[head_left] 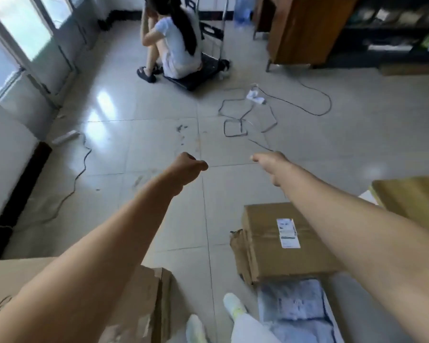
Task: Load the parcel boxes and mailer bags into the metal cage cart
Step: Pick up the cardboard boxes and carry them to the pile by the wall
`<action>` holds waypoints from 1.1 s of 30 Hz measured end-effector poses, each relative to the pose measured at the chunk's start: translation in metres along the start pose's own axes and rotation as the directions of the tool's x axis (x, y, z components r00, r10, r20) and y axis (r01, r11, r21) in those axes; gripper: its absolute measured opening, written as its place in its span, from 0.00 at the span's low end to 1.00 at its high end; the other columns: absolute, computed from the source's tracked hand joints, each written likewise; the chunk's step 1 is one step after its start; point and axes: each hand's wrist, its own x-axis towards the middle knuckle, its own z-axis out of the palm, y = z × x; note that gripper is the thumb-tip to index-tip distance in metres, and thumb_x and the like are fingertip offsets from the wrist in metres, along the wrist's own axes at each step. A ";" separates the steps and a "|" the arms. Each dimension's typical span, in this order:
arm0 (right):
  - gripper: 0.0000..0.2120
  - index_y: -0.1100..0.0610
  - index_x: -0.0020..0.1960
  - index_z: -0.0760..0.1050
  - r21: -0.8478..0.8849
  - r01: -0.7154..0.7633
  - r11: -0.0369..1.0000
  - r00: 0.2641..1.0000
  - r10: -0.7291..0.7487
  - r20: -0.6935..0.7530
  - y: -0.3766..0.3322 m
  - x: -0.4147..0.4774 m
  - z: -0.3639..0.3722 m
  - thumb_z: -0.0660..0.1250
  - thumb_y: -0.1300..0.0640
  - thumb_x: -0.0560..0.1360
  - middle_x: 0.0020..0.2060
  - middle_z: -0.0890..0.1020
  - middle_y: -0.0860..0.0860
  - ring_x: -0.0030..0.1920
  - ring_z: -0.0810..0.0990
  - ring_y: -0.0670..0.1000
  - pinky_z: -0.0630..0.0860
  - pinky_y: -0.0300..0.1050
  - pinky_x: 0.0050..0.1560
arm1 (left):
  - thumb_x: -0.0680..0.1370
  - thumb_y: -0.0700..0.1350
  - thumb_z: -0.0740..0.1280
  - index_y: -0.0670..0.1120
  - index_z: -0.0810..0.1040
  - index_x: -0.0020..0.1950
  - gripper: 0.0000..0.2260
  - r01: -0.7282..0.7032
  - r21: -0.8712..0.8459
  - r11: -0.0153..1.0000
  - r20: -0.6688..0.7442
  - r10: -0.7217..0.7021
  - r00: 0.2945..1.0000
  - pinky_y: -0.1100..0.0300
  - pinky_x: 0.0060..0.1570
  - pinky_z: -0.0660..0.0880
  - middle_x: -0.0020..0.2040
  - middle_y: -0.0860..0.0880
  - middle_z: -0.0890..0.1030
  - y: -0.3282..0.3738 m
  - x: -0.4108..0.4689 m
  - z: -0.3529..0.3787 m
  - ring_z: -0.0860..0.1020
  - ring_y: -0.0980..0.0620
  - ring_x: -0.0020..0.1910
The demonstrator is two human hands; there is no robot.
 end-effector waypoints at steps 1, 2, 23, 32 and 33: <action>0.24 0.64 0.68 0.69 0.030 -0.045 0.999 0.998 0.047 -0.047 0.018 -0.001 -0.014 0.67 0.54 0.77 0.68 0.72 0.58 0.67 0.71 0.59 0.68 0.50 0.61 | 0.75 0.39 0.66 0.46 0.62 0.32 0.16 -0.018 0.015 1.000 0.057 0.017 0.998 0.61 0.26 0.54 0.27 0.49 0.60 0.003 0.005 0.017 0.57 0.51 0.28; 0.24 0.64 0.69 0.69 0.056 -0.087 0.995 0.993 0.091 -0.074 0.033 -0.001 -0.024 0.67 0.53 0.77 0.69 0.71 0.58 0.68 0.70 0.59 0.68 0.50 0.63 | 0.75 0.39 0.66 0.46 0.61 0.31 0.17 -0.024 0.020 1.000 0.098 0.021 0.995 0.63 0.24 0.54 0.25 0.49 0.60 0.004 0.008 0.030 0.57 0.51 0.27; 0.26 0.63 0.71 0.65 0.538 -0.513 0.669 0.769 0.636 -0.057 0.271 0.068 -0.105 0.67 0.54 0.77 0.70 0.70 0.56 0.68 0.70 0.56 0.67 0.50 0.64 | 0.78 0.44 0.65 0.32 0.72 0.62 0.18 -0.083 0.507 0.858 0.413 -0.157 0.897 0.61 0.28 0.58 0.35 0.47 0.64 0.008 0.119 0.305 0.63 0.52 0.31; 0.23 0.63 0.71 0.66 0.573 -0.621 0.535 0.660 0.751 0.015 0.348 0.159 -0.074 0.62 0.53 0.80 0.68 0.72 0.57 0.67 0.72 0.57 0.69 0.48 0.56 | 0.78 0.46 0.64 0.35 0.73 0.61 0.17 -0.178 0.662 0.728 0.429 -0.174 0.886 0.57 0.38 0.72 0.50 0.39 0.75 -0.045 0.223 0.396 0.75 0.43 0.43; 0.23 0.62 0.72 0.66 0.588 -0.620 0.520 0.655 0.755 0.022 0.358 0.171 -0.069 0.62 0.53 0.80 0.69 0.71 0.57 0.68 0.70 0.57 0.68 0.49 0.61 | 0.78 0.46 0.64 0.36 0.72 0.63 0.18 -0.190 0.672 0.716 0.423 -0.160 0.892 0.52 0.47 0.74 0.58 0.38 0.74 -0.052 0.234 0.408 0.76 0.40 0.52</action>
